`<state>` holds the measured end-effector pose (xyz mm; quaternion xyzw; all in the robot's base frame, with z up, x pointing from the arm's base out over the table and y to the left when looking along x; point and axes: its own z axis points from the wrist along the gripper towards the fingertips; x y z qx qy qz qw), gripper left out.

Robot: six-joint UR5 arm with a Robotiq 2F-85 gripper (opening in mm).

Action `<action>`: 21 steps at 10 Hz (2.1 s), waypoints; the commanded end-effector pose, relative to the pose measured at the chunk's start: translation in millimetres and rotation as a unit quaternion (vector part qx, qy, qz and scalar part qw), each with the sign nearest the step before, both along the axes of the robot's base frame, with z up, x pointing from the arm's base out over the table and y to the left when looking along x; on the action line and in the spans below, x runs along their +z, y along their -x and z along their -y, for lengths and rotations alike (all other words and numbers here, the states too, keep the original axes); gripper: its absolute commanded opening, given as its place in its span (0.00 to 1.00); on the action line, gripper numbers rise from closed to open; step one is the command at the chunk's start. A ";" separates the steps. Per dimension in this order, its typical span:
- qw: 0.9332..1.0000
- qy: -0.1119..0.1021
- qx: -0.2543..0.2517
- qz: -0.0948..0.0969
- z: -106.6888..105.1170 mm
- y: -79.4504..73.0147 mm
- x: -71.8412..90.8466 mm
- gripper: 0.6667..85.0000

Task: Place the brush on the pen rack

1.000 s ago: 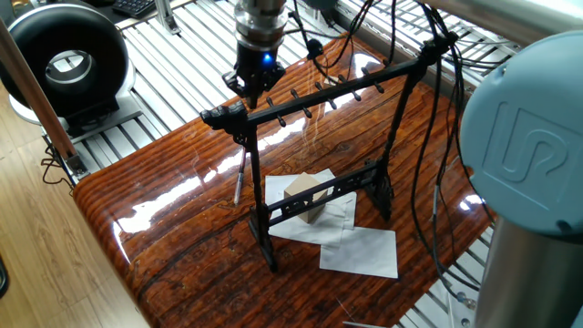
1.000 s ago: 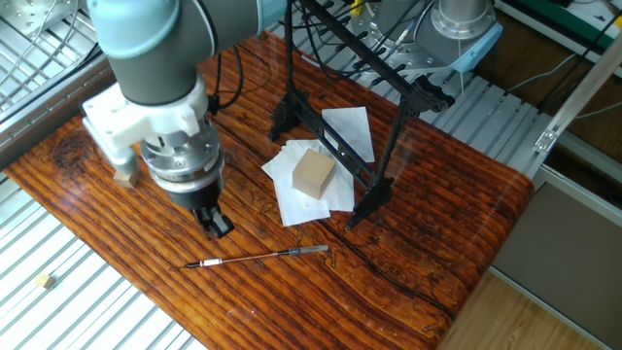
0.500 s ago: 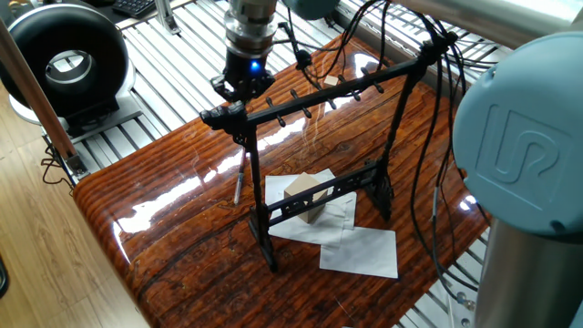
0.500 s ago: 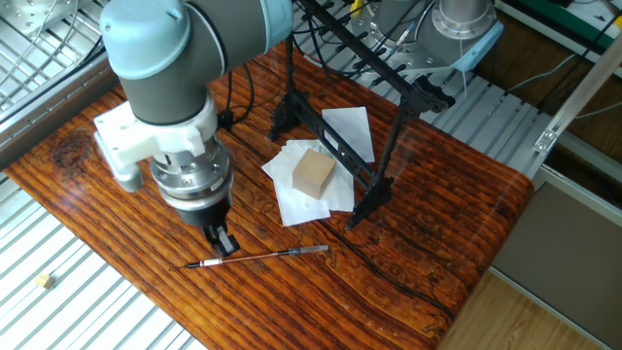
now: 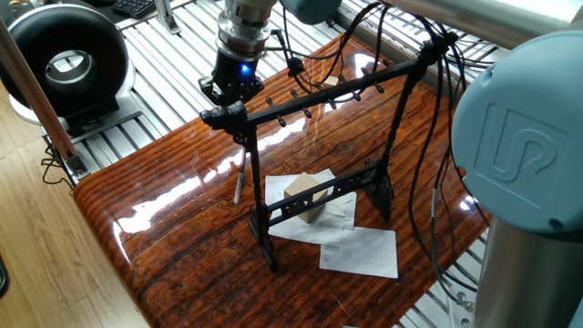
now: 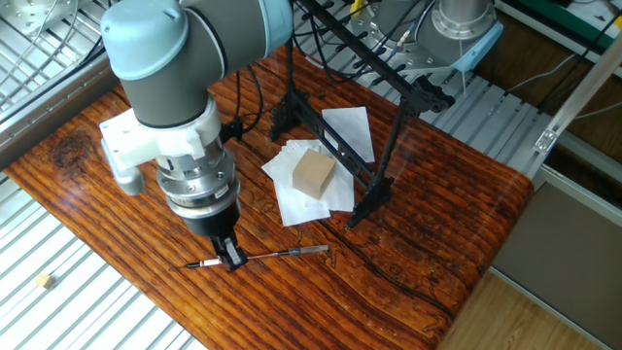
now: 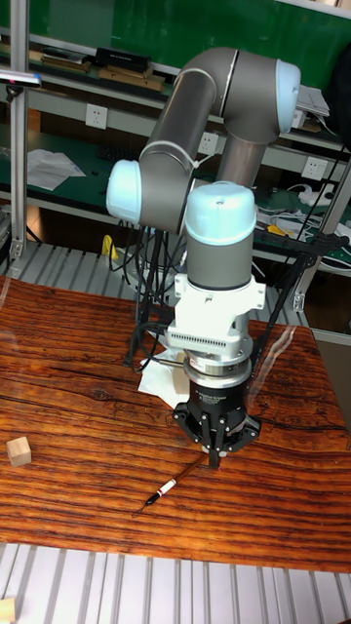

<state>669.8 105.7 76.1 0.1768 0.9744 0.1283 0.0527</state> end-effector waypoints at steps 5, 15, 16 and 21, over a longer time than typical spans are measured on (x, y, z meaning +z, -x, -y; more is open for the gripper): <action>0.999 0.032 0.034 0.016 20.1 0.9 -11.4 0.04; 1.000 -0.010 -0.006 0.012 2.6 -4.8 -6.4 0.03; 1.000 0.011 -0.012 -0.001 14.9 -1.8 -7.8 0.00; 1.000 0.002 -0.013 -0.003 12.6 -1.6 -6.5 0.00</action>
